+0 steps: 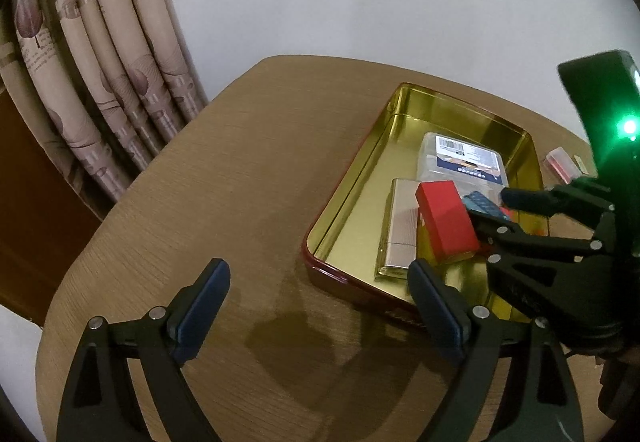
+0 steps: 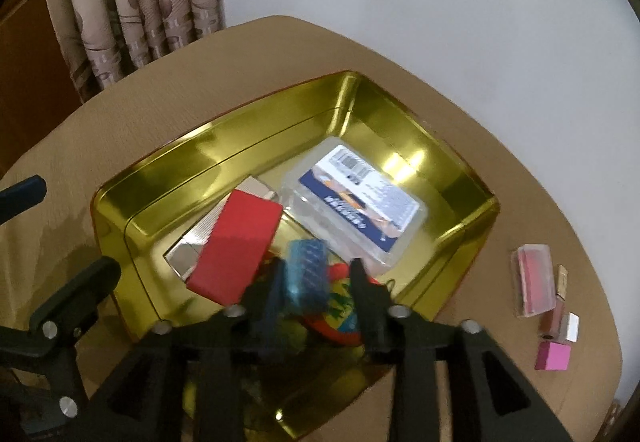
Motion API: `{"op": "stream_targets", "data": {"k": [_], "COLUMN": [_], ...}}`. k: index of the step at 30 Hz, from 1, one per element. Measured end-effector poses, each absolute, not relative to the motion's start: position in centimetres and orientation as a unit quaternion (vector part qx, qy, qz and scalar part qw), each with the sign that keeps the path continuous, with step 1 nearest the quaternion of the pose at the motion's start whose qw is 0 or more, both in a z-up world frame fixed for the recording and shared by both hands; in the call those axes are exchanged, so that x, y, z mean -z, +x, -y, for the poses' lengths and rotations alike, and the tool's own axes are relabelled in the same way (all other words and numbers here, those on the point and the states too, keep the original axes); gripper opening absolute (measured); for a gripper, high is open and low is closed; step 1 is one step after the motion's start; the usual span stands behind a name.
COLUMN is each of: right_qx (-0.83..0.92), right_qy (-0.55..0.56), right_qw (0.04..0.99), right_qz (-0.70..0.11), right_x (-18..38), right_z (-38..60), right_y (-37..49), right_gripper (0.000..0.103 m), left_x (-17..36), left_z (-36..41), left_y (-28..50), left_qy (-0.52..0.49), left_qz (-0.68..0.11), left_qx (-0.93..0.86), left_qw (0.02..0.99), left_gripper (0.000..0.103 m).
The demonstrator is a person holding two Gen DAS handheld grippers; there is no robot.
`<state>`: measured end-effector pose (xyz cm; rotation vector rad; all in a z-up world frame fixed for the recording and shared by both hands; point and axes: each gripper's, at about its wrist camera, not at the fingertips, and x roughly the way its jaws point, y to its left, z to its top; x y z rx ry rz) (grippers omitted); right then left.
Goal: Organize rigid objects
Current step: 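Lower the blue keychain tin into the tin and open the right tool, then grasp the pink block with the right tool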
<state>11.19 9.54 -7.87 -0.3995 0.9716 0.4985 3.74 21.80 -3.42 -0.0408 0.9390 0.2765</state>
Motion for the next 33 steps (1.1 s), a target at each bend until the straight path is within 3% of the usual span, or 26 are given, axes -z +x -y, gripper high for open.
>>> {"op": "stream_targets", "data": {"k": [12, 23, 27, 33], "right_qx": [-0.183, -0.051, -0.042, -0.039], "right_qy": [-0.122, -0.109, -0.093, -0.060], "right_qw": [0.883, 0.874, 0.871, 0.881], "right_qz": [-0.414, -0.471, -0.480, -0.467], "right_x": [3.9, 8.7, 10.6, 12.1], "right_z": [-2.0, 12.0, 15.0, 17.3], "right_y": [9.5, 8.8, 8.3, 9.6], "right_gripper": [0.059, 0.060, 0.069, 0.076], "left_x": [3.2, 3.6, 3.4, 3.1], "left_z": [-21.1, -20.8, -20.7, -21.0], "left_y": [3.4, 3.3, 3.2, 3.0], "left_qy": [-0.004, 0.012, 0.022, 0.018], "left_qz": [-0.444, -0.446, -0.440, -0.433], "left_qx": [-0.139, -0.139, -0.141, -0.145], "left_qw": [0.885, 0.884, 0.887, 0.890], "left_gripper": [0.089, 0.089, 0.089, 0.090]}}
